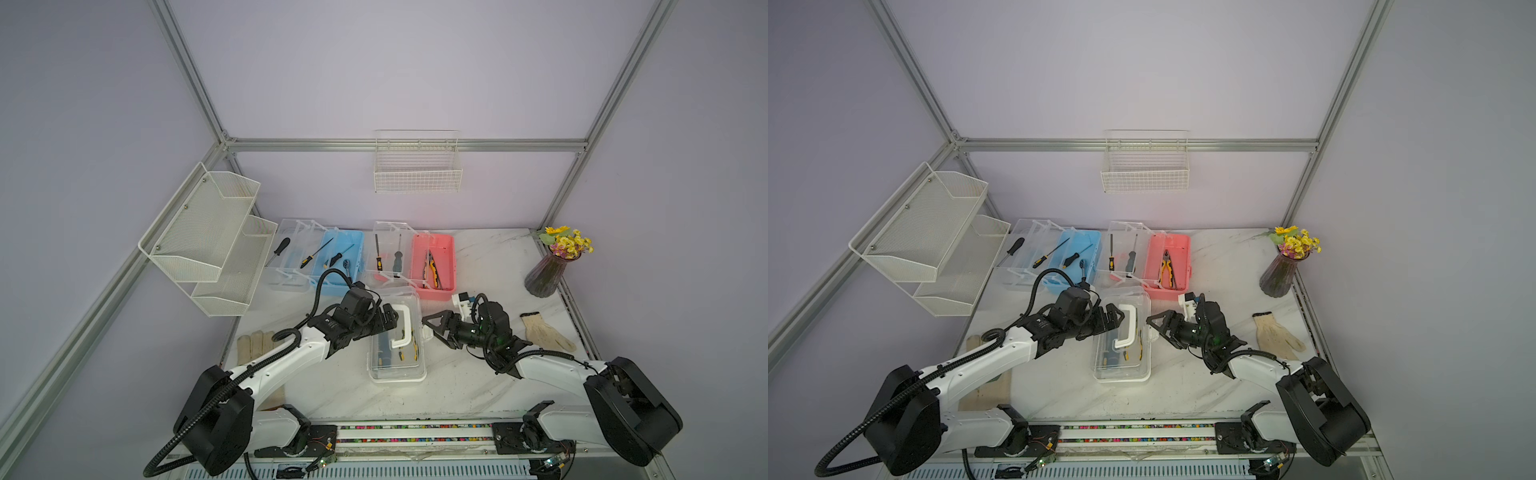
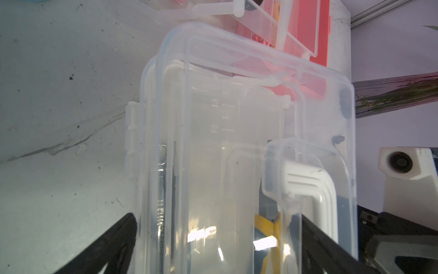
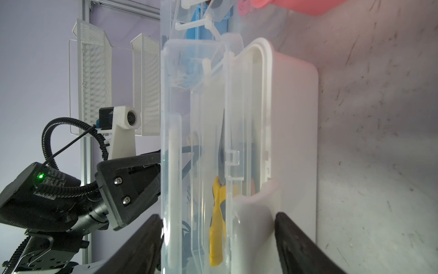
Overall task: Close toolboxes
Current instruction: Fasten the toolbox latch on the toolbox.
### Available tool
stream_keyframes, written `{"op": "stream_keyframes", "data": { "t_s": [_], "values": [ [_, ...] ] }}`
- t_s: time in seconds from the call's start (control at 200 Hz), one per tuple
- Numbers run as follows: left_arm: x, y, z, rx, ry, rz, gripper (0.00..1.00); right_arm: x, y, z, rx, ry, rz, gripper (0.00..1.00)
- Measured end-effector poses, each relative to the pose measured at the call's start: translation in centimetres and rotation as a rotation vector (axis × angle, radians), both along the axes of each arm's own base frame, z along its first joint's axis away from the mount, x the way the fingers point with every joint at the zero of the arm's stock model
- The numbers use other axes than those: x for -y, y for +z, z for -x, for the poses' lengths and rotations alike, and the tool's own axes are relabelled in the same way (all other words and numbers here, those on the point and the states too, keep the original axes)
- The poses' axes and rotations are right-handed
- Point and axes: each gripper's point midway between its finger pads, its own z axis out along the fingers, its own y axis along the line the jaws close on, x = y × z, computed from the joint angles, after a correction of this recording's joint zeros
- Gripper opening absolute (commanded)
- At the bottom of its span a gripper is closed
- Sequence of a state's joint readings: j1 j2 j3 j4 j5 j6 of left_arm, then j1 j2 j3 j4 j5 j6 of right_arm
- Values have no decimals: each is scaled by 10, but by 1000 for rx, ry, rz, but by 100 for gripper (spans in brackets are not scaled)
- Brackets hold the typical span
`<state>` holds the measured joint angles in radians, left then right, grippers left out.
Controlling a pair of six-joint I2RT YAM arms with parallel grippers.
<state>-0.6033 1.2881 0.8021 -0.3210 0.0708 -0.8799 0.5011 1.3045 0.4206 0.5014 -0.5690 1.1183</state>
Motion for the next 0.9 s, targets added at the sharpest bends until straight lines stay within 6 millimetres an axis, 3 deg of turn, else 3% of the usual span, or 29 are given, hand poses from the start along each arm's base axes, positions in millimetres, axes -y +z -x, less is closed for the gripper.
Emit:
{"op": "stream_keyframes", "data": {
  "t_s": [0.59,0.805,0.9],
  "values": [
    [5,35,-6,52,-45,-28,100,-7,1,4,7,0,7,72],
    [4,35,6,36,-63,-57,82,-6,0,2,7,-20,13,61],
    [3,30,11,22,-69,-85,80,-6,-1,1,6,-30,15,56]
  ]
}}
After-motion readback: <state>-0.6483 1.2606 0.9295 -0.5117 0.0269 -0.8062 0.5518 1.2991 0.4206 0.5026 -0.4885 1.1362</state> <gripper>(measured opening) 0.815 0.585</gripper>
